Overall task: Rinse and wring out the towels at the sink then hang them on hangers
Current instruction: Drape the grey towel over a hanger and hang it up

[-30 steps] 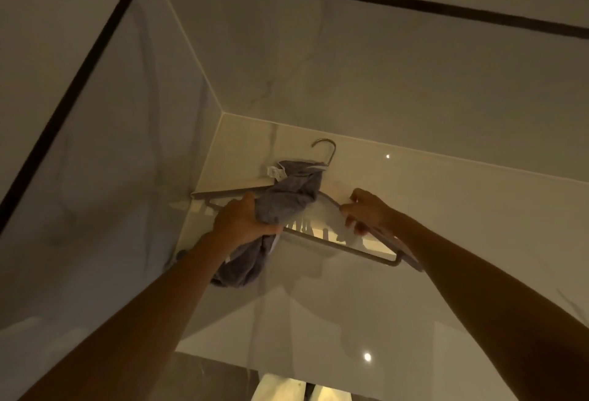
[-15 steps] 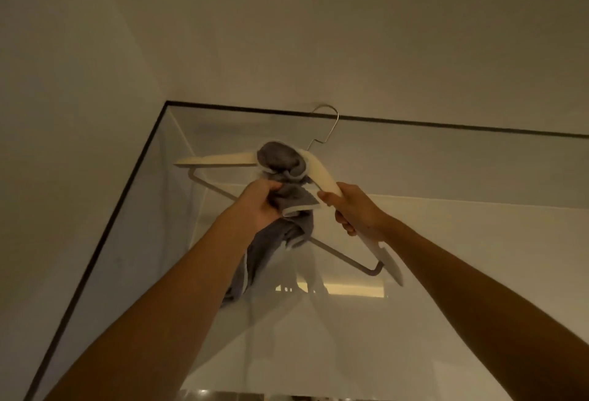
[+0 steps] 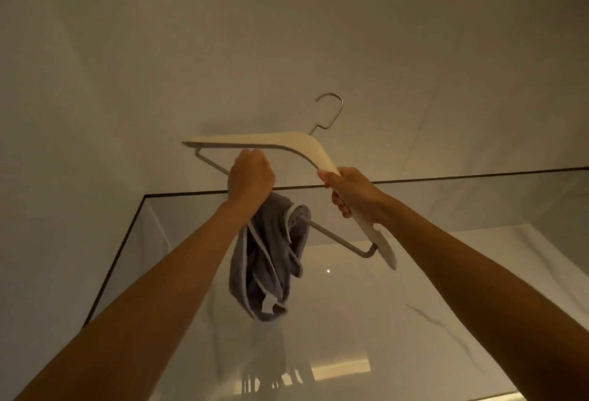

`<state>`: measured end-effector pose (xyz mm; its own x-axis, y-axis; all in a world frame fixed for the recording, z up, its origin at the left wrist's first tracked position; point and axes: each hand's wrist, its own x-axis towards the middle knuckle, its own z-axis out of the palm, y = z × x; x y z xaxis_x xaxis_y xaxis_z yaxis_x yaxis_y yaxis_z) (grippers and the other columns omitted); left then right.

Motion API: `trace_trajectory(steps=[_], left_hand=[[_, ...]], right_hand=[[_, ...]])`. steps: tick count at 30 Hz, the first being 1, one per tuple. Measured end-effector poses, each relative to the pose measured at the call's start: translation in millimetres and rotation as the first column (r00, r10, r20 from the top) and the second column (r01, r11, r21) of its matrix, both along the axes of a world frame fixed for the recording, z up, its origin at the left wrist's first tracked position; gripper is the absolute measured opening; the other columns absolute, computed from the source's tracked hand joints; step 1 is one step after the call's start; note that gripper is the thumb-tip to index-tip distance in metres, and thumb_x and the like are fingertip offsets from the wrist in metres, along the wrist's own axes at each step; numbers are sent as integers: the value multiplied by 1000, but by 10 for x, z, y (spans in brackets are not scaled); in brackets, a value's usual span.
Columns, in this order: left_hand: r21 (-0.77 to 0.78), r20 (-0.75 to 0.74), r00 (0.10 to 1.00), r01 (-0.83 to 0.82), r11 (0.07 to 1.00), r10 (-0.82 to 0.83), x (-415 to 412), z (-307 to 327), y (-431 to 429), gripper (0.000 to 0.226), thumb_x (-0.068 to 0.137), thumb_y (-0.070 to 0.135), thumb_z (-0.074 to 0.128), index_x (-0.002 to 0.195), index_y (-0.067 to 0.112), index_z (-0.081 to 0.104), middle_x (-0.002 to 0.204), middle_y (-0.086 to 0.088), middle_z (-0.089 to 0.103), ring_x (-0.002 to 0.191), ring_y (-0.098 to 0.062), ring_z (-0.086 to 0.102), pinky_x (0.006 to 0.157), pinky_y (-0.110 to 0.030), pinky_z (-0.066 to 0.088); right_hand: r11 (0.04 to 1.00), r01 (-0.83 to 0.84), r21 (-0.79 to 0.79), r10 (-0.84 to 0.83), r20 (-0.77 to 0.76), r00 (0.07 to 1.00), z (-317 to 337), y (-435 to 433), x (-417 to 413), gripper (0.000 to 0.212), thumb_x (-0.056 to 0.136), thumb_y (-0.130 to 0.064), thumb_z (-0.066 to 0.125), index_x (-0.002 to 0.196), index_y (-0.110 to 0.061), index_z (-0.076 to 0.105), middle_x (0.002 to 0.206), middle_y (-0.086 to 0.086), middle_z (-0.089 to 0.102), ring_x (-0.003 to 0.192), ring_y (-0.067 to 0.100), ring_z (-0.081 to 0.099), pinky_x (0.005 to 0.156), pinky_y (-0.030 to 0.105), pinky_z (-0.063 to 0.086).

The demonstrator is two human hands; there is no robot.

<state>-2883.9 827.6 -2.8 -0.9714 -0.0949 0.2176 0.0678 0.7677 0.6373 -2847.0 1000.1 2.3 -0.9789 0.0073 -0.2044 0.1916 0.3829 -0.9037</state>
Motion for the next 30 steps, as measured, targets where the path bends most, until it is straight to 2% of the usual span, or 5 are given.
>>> trace_trajectory(steps=[6, 10, 15, 20, 30], left_hand=[[323, 350, 937, -125, 938, 4, 420, 7, 241, 58, 96, 46, 36, 123, -4, 47, 124, -21, 52, 113, -36, 51, 91, -39, 43], [385, 27, 999, -53, 921, 46, 791, 218, 581, 39, 97, 26, 42, 62, 9, 43, 74, -13, 50, 80, -28, 50, 64, -30, 30], [426, -270, 959, 42, 904, 82, 1266, 766, 1197, 28, 98, 14, 40, 73, 5, 49, 62, 1, 43, 60, -11, 39, 55, -27, 25], [782, -10, 985, -98, 616, 169, 1454, 1022, 1384, 22, 95, 25, 45, 97, 7, 58, 78, -1, 53, 69, -14, 49, 55, -24, 38], [622, 114, 991, -122, 773, 65, 1817, 872, 1481, 11, 85, 15, 63, 78, 8, 60, 73, -7, 57, 72, -21, 55, 58, -26, 43]], right_hand=[[997, 70, -37, -73, -85, 994, 378, 478, 318, 27, 95, -36, 47, 82, -12, 50, 61, 3, 44, 49, 13, 39, 44, 23, 37], [996, 84, -18, -86, -176, 981, 529, 940, 663, 28, 93, -36, 52, 81, -11, 52, 60, 5, 45, 47, 12, 40, 43, 22, 36], [991, 104, 85, -74, -298, 952, 616, 1577, 1169, 30, 88, -36, 61, 72, -11, 54, 56, 5, 48, 41, 14, 42, 39, 23, 34], [984, 161, 74, -119, -398, 910, 663, 2028, 1485, 32, 86, -37, 62, 67, -13, 55, 57, 7, 50, 42, 16, 44, 40, 26, 37], [980, 151, 128, -81, -439, 895, 834, 2508, 1845, 34, 84, -40, 64, 66, -13, 55, 56, 6, 51, 40, 14, 43, 38, 23, 35]])
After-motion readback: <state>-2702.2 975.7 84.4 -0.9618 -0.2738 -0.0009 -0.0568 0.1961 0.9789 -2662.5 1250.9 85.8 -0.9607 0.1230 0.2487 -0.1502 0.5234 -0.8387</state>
